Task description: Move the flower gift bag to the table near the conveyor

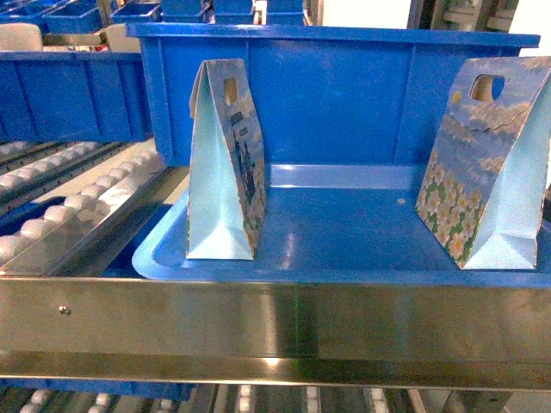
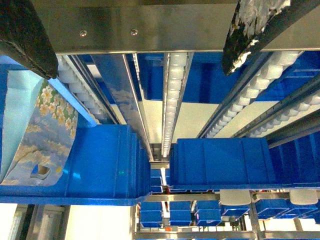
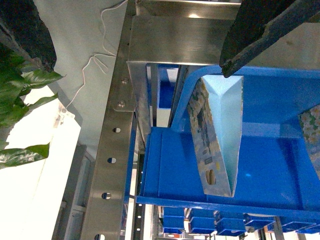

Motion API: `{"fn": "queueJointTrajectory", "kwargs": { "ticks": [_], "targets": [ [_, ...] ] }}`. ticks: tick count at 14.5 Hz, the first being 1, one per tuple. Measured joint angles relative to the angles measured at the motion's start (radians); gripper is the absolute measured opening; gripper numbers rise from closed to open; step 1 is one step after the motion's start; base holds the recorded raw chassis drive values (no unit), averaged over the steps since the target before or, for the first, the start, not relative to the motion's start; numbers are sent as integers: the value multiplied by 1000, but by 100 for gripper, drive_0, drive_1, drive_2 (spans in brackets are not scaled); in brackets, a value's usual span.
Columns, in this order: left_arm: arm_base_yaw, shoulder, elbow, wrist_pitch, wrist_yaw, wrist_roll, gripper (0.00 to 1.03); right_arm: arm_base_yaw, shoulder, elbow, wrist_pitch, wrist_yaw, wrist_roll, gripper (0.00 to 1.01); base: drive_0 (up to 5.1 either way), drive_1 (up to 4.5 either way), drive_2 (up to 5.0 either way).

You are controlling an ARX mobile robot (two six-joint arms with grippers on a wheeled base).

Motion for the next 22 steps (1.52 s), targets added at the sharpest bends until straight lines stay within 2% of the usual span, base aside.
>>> {"fn": "queueJointTrajectory", "kwargs": {
  "ticks": [1,2,3,5,7,9,11,17,18,19,22],
  "targets": [
    [-2,1,0,19,10,0,98,15,0,0,7,31,-7,98,0,0,0],
    [-2,5,0,35,27,0,98,50,12,0,46,45,-17,98,0,0,0],
    [18,32,0,80,71,-1,98,64,64,0,98,44,-24,98,0,0,0],
    [91,188,1,250,152,-8,98,72,254,2,286,69,-29,98,0,0,0],
    [120,408,19,454,211,-28,98,81,480,36,489,74,-35,98,0,0,0],
    [115,611,110,615,231,-48,98,95,676,113,640,70,-36,98,0,0,0],
    [63,771,212,684,237,-52,98,126,828,181,714,75,-38,98,0,0,0],
    [-7,899,327,693,219,-53,98,177,939,271,731,87,-42,98,0,0,0],
    [-19,912,347,694,210,-53,98,187,957,291,731,96,-43,98,0,0,0],
    [-42,923,382,692,204,-56,98,203,978,318,730,128,-47,98,0,0,0],
    [-43,920,384,687,201,-57,98,203,977,318,729,137,-50,98,0,0,0]
  ]
}}
